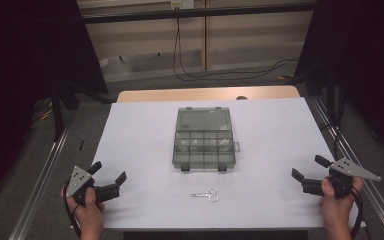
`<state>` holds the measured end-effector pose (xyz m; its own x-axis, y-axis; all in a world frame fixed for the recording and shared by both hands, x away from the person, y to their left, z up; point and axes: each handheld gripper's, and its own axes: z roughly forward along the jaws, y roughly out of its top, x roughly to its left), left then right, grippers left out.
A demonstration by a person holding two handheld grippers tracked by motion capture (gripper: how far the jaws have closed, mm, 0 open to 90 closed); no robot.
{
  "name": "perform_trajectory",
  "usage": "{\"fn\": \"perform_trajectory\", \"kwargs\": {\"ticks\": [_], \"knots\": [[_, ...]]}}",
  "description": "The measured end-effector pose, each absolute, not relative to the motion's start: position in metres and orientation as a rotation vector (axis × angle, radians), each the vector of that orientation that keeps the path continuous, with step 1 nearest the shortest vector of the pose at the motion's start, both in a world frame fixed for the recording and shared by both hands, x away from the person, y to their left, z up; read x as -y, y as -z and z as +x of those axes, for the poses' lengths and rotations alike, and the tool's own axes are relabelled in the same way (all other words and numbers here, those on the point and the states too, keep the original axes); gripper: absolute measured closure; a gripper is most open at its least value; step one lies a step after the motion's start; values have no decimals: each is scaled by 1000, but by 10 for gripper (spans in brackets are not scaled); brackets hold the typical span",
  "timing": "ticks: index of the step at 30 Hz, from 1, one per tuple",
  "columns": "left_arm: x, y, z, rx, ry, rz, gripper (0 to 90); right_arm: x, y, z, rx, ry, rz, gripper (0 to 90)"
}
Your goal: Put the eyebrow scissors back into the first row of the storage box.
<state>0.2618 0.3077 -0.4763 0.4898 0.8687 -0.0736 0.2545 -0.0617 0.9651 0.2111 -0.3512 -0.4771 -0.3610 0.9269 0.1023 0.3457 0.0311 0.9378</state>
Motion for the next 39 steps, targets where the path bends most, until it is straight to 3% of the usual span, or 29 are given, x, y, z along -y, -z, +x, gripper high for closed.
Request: {"fn": "perform_trajectory", "kwargs": {"ticks": [21,39], "knots": [[-306,476,262,-973,-681,1634,0,346,467,213,-1805,-1312,1279,0],[-305,476,260,-965,-685,1636,0,303,437,233,-1919,-1332,1153,0]]}}
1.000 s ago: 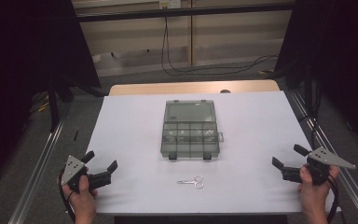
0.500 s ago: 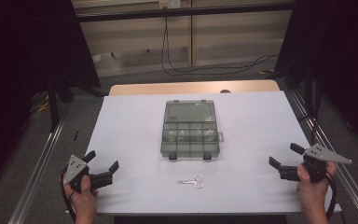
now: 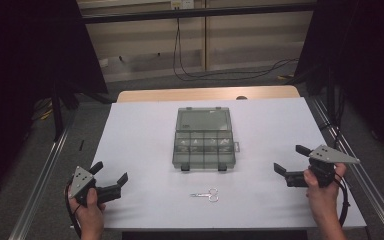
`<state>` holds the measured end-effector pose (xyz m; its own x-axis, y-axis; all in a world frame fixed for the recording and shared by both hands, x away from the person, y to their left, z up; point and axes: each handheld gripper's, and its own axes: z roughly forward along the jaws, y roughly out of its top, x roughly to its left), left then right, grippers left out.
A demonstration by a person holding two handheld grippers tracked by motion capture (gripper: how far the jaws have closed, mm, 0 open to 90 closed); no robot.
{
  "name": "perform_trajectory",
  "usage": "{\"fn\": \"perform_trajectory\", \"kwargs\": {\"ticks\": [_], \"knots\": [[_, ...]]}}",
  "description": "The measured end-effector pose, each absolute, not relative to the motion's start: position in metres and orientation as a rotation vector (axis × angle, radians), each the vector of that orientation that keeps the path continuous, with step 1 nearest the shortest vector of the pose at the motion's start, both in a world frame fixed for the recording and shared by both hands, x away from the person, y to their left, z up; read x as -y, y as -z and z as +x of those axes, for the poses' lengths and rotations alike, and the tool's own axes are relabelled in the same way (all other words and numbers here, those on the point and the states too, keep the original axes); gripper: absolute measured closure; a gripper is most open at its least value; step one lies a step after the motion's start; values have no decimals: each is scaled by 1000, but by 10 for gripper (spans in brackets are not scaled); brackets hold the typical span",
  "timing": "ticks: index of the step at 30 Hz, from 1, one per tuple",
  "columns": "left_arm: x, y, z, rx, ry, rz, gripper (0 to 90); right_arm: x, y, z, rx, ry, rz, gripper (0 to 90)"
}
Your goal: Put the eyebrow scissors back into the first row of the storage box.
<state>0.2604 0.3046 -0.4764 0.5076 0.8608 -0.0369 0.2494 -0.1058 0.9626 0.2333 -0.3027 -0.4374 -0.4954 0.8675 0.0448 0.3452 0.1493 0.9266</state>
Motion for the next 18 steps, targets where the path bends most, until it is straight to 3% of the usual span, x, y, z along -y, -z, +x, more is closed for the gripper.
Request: {"fn": "perform_trajectory", "kwargs": {"ticks": [18], "knots": [[-304,477,260,-963,-683,1637,0,253,420,255,-2079,-1337,1038,0]]}}
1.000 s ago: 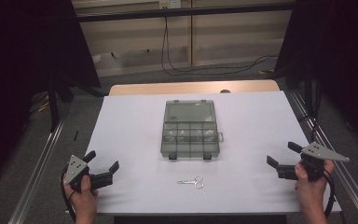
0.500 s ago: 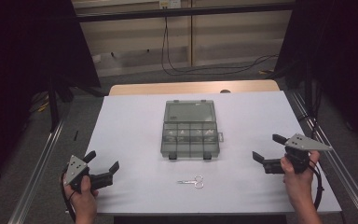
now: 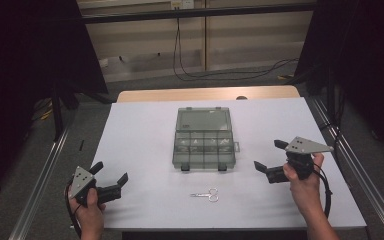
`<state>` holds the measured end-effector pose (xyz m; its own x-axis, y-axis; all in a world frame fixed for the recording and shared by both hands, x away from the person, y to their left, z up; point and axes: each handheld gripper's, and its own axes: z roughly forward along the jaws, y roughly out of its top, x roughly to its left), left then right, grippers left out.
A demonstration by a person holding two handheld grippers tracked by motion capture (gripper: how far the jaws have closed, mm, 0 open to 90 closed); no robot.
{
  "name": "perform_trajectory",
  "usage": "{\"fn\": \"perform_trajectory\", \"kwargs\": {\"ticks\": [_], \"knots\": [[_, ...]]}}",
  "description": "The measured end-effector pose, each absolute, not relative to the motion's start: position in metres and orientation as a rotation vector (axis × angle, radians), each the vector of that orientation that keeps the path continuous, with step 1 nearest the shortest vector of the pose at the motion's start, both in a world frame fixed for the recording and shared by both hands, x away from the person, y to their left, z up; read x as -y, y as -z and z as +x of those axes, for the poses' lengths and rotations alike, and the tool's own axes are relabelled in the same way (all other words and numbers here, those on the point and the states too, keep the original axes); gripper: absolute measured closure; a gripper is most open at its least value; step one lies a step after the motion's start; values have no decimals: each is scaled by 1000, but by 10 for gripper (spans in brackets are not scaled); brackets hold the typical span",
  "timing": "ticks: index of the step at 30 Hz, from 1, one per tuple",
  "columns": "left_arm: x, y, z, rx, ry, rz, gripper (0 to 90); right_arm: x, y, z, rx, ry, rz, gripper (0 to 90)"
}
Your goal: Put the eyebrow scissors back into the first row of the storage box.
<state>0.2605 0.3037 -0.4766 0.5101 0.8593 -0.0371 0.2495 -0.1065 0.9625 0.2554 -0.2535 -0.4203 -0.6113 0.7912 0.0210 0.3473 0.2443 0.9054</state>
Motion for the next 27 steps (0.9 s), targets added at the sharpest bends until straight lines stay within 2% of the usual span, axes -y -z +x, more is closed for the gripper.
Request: {"fn": "perform_trajectory", "kwargs": {"ticks": [27], "knots": [[-303,477,261,-962,-688,1645,0,193,411,276,-2292,-1284,904,0]]}}
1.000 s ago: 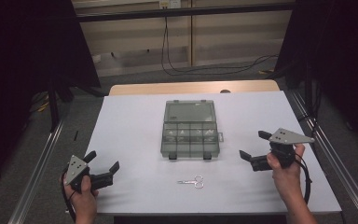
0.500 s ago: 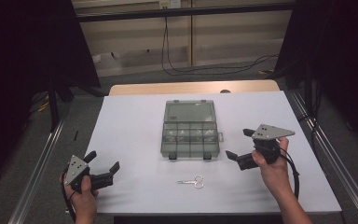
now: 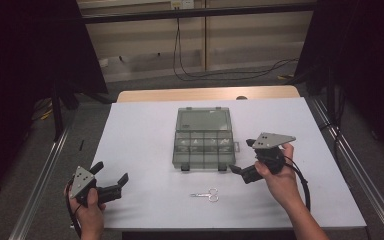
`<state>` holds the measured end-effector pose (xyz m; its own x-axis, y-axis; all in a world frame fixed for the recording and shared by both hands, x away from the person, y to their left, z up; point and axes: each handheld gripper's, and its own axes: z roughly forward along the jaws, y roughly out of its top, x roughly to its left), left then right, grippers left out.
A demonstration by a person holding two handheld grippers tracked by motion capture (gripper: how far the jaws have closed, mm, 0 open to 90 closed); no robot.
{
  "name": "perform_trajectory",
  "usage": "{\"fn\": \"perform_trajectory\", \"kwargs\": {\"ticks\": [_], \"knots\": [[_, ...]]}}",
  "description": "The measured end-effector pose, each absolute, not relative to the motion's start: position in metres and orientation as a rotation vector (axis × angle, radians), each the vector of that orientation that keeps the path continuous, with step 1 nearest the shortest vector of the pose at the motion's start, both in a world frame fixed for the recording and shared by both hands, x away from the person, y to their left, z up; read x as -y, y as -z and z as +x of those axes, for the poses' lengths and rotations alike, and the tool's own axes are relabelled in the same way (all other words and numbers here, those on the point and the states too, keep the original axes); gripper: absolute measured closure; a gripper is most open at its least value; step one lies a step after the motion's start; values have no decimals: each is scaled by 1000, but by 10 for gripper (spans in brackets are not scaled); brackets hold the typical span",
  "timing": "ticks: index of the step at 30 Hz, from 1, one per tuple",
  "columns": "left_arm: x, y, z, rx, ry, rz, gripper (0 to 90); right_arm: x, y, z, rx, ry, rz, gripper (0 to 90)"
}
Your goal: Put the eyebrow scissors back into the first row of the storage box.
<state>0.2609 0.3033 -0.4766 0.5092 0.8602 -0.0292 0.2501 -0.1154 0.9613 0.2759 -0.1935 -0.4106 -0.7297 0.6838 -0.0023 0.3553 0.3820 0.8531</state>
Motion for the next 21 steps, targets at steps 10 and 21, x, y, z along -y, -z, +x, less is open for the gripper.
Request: {"fn": "perform_trajectory", "kwargs": {"ticks": [10,21], "knots": [[-303,477,262,-939,-689,1659,0,170,409,283,-2384,-1254,844,0],[-303,476,262,-944,-693,1659,0,146,407,288,-2496,-1204,767,6]]}}
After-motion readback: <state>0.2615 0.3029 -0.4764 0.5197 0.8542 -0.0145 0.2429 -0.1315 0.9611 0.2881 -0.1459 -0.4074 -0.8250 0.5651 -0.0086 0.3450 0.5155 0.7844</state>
